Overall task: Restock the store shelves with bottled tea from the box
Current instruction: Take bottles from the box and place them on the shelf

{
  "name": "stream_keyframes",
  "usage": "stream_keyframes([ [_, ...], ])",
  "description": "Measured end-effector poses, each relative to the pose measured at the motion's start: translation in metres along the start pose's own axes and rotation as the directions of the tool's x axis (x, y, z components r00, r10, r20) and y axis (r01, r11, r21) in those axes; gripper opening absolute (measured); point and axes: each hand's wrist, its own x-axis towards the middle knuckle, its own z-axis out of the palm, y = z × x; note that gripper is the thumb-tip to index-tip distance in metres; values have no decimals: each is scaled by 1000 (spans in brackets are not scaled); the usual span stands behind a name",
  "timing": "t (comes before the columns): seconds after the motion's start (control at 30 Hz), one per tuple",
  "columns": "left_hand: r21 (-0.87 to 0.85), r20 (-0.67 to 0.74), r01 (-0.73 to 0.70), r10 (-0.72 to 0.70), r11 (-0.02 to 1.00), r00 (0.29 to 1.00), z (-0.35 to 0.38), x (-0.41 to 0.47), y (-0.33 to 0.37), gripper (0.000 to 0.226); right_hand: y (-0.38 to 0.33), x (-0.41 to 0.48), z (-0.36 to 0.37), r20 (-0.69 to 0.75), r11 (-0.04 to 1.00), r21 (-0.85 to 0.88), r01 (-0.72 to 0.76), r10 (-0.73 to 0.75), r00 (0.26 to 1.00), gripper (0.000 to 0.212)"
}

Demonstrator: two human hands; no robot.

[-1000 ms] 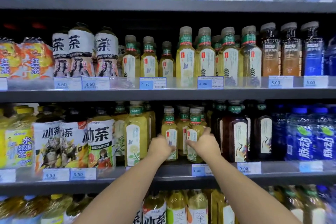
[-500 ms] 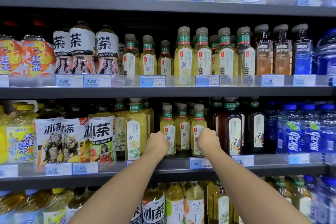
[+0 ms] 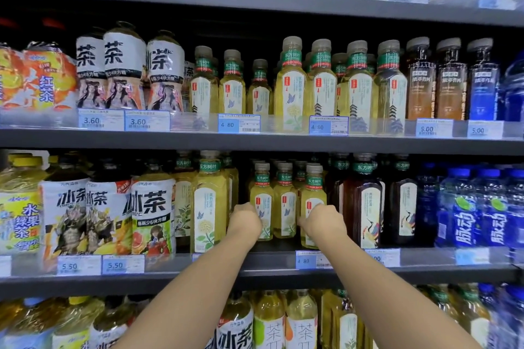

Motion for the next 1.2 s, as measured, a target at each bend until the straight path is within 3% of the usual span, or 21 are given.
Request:
stream_keyframes([
  [0.3, 43, 15, -32, 32, 999, 999, 9, -2, 6, 32, 16, 7, -3, 98, 995, 85, -50, 41, 994, 44],
  [0.53, 184, -98, -241, 262, 953, 960, -21, -66, 13, 16, 21, -38, -26, -51, 998, -36, 50, -52, 997, 26],
  [0.67, 213, -219, -334, 379, 918, 899, -30, -116, 11, 16, 25, -83, -39, -176, 963, -183, 197, -230, 957, 25],
  [0.77, 204, -332, -456, 499, 866, 800, -17, -160, 1, 12, 38, -120, -25, -276, 928, -210, 309, -359, 891, 33],
  [0.87, 240, -346, -560, 609, 793, 714, 13, -207, -21, 14, 63, -162, 9, -317, 895, -182, 407, -445, 837, 30],
  [0.93, 236, -316, -587, 633, 774, 707, 46, -240, -44, 21, 86, -194, 43, -271, 889, -154, 431, -458, 847, 27],
  [1.03, 183, -174, -573, 600, 799, 781, 107, -289, -85, 29, 126, -245, 106, -129, 886, -118, 448, -461, 878, 29],
  [1.2, 137, 37, -498, 498, 856, 866, 217, -363, -165, 9, 197, -327, 221, 161, 927, 4, 375, -371, 915, 24],
])
